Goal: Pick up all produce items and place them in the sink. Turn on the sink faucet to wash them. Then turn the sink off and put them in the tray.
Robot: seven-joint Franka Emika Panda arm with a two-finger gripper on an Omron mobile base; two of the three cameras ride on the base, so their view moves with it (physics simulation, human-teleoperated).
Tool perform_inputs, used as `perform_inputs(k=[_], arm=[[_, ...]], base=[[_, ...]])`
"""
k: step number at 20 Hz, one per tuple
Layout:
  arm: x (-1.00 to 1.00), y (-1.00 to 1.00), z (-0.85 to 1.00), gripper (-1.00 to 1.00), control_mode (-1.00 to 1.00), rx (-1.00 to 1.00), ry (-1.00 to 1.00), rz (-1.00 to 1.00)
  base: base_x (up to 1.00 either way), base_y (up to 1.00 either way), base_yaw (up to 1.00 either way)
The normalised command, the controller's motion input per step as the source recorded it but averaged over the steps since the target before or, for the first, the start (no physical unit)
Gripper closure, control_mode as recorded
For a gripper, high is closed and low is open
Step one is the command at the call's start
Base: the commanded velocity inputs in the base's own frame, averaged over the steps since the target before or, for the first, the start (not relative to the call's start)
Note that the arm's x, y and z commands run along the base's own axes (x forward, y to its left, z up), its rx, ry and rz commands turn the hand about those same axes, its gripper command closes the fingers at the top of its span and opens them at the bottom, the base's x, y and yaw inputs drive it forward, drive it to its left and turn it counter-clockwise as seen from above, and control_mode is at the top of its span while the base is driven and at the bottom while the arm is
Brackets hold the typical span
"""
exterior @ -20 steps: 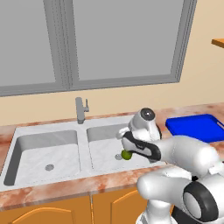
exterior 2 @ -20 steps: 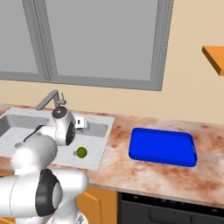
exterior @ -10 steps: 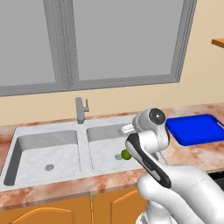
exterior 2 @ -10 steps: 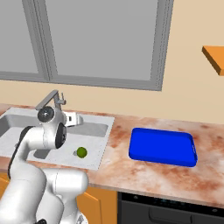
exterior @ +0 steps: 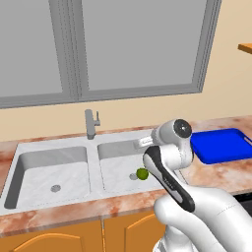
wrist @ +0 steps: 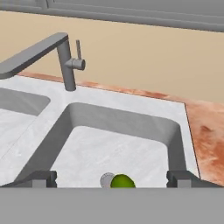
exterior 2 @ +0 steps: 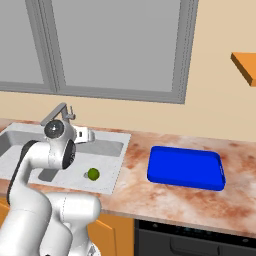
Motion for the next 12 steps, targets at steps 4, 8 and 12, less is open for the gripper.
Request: perform_inputs(k=[4,8,12], arm=[[-0.02,0.3,0.3,-1.0,-1.0,0.01,-0.09,0.09],[0.0,0.23,0.23,-1.0,-1.0,0.01,-0.07,0.12],[0.0,0.25,0.26,-1.0,-1.0,0.01,-0.09,0.12]], base=[[0.0,0.0,0.0],[0.0,0.0,0.0],[0.0,0.0,0.0]])
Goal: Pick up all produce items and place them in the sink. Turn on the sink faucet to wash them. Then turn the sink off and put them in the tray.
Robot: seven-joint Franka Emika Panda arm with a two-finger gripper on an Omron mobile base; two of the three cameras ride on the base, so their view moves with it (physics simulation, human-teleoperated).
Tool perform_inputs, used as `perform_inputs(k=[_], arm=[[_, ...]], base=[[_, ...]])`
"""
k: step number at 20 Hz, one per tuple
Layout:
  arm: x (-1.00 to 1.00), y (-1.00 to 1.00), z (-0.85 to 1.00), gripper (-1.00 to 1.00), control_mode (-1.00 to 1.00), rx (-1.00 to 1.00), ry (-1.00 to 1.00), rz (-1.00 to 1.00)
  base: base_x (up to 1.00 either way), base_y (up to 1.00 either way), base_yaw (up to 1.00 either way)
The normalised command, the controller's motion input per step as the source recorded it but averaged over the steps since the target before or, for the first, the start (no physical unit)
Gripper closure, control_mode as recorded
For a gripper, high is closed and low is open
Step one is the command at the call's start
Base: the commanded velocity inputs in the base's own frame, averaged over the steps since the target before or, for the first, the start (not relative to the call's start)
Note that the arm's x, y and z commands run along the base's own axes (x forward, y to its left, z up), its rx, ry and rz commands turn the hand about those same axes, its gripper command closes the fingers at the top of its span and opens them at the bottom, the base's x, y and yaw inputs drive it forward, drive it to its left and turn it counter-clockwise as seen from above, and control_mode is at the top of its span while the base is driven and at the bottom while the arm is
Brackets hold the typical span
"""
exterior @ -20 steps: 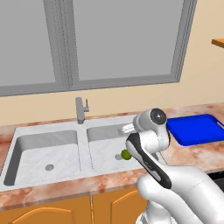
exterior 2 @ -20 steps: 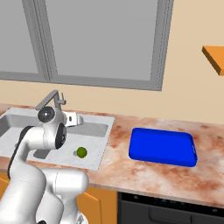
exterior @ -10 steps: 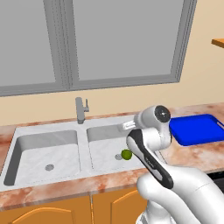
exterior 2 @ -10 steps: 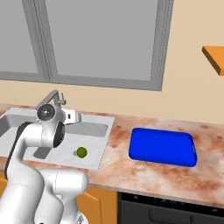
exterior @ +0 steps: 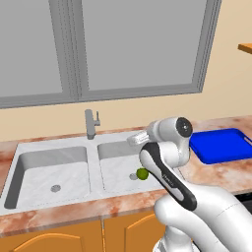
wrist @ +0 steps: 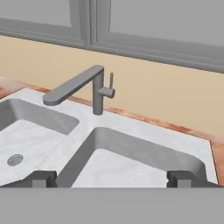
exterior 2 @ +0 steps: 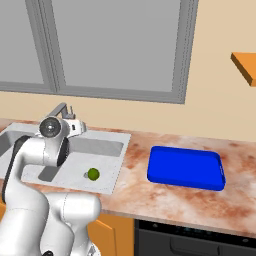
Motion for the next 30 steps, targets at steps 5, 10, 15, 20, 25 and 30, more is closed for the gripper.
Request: perform_inputs(k=[5,10,15,20,25,30], arm=[[0.0,0.25,0.23,-1.0,-1.0,0.0,-0.16,0.11],[-0.03,0.06,0.02,-1.0,-1.0,0.0,-0.08,0.05],[0.04,0.0,-0.01,-1.0,-1.0,0.02,-0.02,0.04],[0.13,0.0,0.0,-1.0,-1.0,0.01,-0.06,0.08],[0.2,0.0,0.0,-1.0,-1.0,0.04,-0.08,0.07],[0.27,0.03,0.0,-1.0,-1.0,0.07,-0.07,0.06]], base=[[0.0,0.0,0.0],[0.0,0.0,0.0],[0.0,0.0,0.0],[0.0,0.0,0.0],[0.0,0.0,0.0],[0.0,0.0,0.0]])
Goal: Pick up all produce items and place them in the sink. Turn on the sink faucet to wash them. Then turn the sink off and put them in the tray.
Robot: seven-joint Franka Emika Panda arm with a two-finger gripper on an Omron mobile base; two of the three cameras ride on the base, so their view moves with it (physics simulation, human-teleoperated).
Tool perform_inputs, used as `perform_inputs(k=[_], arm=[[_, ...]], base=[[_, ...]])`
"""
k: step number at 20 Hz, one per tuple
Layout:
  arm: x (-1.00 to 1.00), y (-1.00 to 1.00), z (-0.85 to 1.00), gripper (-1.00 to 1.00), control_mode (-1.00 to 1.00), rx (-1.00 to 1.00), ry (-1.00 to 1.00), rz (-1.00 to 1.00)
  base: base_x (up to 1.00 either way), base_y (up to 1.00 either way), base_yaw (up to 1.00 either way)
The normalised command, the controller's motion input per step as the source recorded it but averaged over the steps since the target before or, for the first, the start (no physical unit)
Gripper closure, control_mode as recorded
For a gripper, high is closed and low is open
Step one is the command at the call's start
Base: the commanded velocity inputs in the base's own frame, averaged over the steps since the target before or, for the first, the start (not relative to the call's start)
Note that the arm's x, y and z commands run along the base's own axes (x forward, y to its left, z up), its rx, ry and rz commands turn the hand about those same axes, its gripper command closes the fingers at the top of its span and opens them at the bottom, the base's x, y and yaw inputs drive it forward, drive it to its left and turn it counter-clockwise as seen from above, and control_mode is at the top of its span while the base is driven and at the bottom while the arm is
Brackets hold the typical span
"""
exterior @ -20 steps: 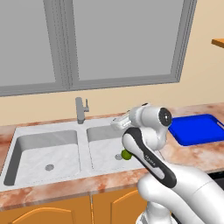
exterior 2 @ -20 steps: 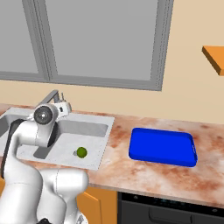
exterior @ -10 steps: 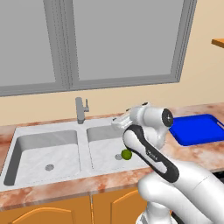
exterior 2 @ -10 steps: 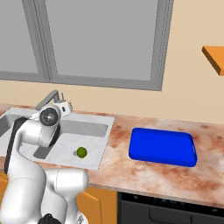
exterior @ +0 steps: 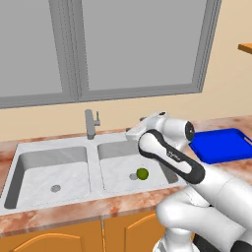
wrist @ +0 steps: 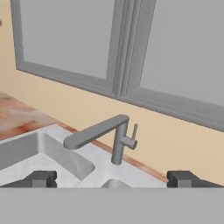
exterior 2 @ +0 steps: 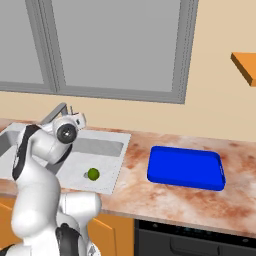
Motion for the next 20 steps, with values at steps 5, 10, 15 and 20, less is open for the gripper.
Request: perform_inputs(k=[5,10,15,20], arm=[[0.25,0.15,0.0,-1.0,-1.0,0.05,-0.07,0.04],[0.28,0.24,0.0,-1.0,-1.0,0.01,-0.06,0.04],[0.26,0.23,0.0,-1.0,-1.0,0.0,-0.05,0.05],[0.29,0.09,-0.06,-1.0,-1.0,0.0,-0.06,0.09]], base=[[0.0,0.0,0.0],[0.0,0.0,0.0],[0.0,0.0,0.0],[0.0,0.0,0.0]])
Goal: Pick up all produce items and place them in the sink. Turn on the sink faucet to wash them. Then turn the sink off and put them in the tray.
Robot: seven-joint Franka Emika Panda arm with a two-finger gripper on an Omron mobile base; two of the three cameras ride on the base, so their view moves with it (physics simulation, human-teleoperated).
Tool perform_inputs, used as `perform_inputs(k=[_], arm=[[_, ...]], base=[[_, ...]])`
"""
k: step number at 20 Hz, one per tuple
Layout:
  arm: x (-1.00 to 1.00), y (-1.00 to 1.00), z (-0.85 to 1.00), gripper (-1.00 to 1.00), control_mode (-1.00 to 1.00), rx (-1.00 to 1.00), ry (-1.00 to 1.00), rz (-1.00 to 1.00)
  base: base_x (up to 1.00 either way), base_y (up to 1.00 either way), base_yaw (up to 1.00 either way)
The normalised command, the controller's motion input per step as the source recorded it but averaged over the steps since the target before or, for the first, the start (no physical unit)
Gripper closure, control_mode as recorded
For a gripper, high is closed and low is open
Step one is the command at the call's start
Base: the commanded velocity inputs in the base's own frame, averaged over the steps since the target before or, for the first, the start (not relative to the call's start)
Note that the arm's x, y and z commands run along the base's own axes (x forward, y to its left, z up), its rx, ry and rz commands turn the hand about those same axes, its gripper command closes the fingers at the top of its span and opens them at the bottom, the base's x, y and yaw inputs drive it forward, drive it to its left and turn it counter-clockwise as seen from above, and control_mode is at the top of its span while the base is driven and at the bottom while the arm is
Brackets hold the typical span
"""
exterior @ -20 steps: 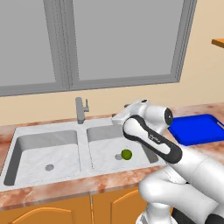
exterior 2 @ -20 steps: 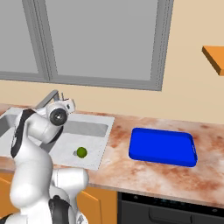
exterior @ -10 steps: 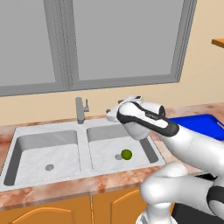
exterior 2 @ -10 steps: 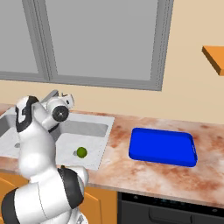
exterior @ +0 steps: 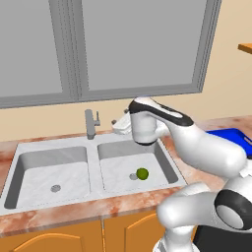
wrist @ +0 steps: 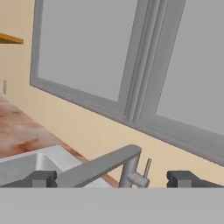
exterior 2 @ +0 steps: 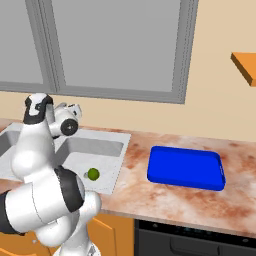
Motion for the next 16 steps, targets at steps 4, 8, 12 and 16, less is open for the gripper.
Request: perform_inputs(k=[4,8,12,16], arm=[[0.22,-0.01,-0.12,-1.0,-1.0,0.0,-0.06,0.17],[0.16,-0.01,-0.09,-1.0,-1.0,0.0,-0.05,0.17],[0.15,0.0,0.0,-1.0,-1.0,0.0,-0.05,0.13],[0.17,0.0,0.0,-1.0,-1.0,0.0,-0.04,0.09]], base=[[0.0,0.0,0.0],[0.0,0.0,0.0],[0.0,0.0,0.0],[0.0,0.0,0.0]])
